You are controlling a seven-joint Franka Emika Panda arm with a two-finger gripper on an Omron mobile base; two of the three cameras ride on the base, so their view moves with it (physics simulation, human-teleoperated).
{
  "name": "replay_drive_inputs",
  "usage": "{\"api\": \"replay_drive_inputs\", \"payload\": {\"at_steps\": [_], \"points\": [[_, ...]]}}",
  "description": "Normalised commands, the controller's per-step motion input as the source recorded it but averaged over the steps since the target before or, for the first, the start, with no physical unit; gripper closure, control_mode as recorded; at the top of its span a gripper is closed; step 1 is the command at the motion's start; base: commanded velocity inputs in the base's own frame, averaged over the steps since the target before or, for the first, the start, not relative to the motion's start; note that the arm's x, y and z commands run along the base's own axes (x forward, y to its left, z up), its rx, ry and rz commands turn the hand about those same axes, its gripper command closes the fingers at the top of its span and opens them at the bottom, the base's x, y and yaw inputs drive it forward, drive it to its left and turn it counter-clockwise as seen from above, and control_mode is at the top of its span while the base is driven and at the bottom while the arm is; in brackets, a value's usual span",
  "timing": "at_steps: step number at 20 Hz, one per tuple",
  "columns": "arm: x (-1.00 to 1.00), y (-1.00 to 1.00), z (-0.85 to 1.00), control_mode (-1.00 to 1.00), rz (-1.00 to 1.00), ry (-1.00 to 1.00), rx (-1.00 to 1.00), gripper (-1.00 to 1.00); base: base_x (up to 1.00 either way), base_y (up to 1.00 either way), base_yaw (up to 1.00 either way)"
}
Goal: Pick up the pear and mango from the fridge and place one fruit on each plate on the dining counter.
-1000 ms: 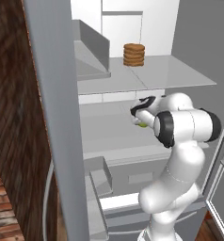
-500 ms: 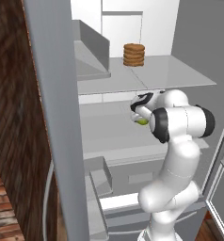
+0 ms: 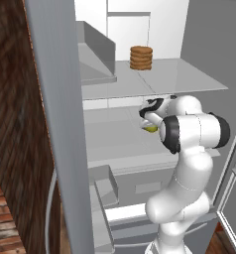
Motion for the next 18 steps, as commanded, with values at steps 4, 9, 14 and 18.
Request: {"api": "replay_drive_inputs", "payload": {"at_steps": [4,9,14,18], "points": [[-0.69,0.0,-0.05,-1.0,0.0,0.0,0.0,1.0,0.0,0.0,0.0],[-0.78,0.0,0.0,-1.0,0.01,0.0,-0.01,1.0,0.0,0.0,0.0],[-1.0,0.08,0.45,-1.0,0.04,0.0,-0.06,1.0,0.0,0.0,0.0],[-1.0,0.03,0.65,-1.0,0.04,0.0,-0.06,1.0,0.0,0.0,0.0]]}}
